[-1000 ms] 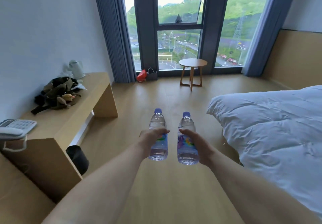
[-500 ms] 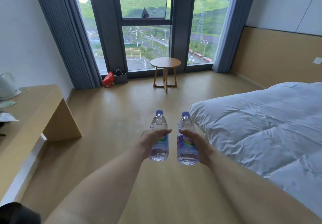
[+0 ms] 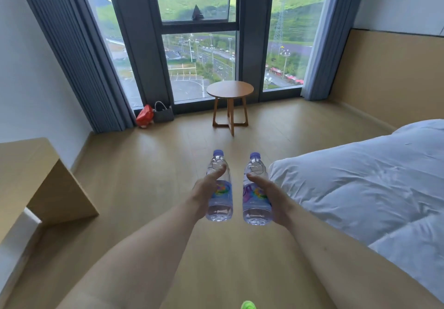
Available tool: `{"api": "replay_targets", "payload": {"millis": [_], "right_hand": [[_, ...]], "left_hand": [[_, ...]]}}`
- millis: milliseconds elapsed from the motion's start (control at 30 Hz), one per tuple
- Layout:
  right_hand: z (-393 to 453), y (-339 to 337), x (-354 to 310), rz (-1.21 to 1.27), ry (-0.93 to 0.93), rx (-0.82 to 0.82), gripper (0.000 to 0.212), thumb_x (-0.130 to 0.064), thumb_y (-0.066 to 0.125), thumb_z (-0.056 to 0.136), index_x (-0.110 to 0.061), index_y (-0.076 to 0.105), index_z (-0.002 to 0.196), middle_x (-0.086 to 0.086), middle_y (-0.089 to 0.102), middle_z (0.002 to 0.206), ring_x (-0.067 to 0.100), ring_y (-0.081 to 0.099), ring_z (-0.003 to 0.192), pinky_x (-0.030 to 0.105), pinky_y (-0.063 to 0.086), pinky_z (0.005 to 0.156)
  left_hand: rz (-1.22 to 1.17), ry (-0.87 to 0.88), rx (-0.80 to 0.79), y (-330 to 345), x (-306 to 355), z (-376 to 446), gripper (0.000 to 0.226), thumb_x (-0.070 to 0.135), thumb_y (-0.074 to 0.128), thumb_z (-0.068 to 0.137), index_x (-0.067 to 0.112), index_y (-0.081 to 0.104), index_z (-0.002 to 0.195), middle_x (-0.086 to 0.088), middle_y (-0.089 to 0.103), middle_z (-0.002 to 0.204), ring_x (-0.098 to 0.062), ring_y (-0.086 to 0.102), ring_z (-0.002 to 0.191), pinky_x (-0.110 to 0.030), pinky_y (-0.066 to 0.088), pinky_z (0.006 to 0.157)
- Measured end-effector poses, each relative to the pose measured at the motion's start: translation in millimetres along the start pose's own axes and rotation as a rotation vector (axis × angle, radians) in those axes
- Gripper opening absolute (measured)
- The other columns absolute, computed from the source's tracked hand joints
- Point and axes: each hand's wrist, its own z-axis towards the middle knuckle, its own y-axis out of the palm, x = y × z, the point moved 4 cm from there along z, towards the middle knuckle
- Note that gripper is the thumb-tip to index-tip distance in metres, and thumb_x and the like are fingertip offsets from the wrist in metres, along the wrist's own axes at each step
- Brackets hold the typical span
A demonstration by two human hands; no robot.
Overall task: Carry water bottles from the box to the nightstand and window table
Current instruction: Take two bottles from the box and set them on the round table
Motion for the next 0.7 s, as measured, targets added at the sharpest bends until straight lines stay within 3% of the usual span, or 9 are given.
{"api": "replay_targets", "payload": {"millis": [133, 267, 500, 700], "right_hand": [[79.0, -12.6, -54.6, 0.064, 0.082, -0.124, 0.067, -0.049, 0.072, 0.088, -0.005, 0.059, 0.136, 0.021, 0.067, 0.116, 0.039, 0.064, 0.101, 0.046, 0.053, 0.091], [147.2, -17.8, -105.2, 0.039, 0.083, -0.212, 0.068, -0.053, 0.069, 0.091, -0.007, 0.058, 0.139, 0.025, 0.063, 0.135, 0.043, 0.063, 0.116, 0.053, 0.049, 0.106], [262.4, -33.4, -156.1, -0.064, 0.09, -0.155, 0.068, -0.049, 0.077, 0.084, -0.011, 0.057, 0.137, 0.023, 0.07, 0.121, 0.038, 0.069, 0.104, 0.051, 0.055, 0.099], [383.4, -50.1, -203.9, -0.13, 0.013, -0.054, 0.072, -0.04, 0.083, 0.079, -0.012, 0.052, 0.138, 0.027, 0.066, 0.127, 0.044, 0.067, 0.111, 0.061, 0.05, 0.104]], "left_hand": [[-0.033, 0.004, 0.017, 4.6, 47.5, 76.5, 0.069, 0.057, 0.071, 0.087, 0.008, 0.06, 0.135, -0.03, 0.07, 0.121, -0.048, 0.07, 0.102, -0.056, 0.056, 0.091], [-0.066, 0.021, 0.046, 12.3, 94.0, 137.6, 0.066, 0.056, 0.072, 0.086, 0.011, 0.059, 0.133, -0.026, 0.074, 0.111, -0.042, 0.075, 0.086, -0.046, 0.062, 0.072], [-0.011, 0.012, 0.091, 9.3, 145.2, 254.6, 0.059, 0.05, 0.078, 0.083, 0.013, 0.062, 0.127, -0.024, 0.075, 0.111, -0.044, 0.074, 0.098, -0.053, 0.062, 0.085], [0.024, -0.019, 0.081, -2.2, 197.0, 382.4, 0.065, 0.051, 0.08, 0.081, 0.015, 0.055, 0.128, -0.023, 0.074, 0.113, -0.04, 0.075, 0.096, -0.055, 0.059, 0.092]]}}
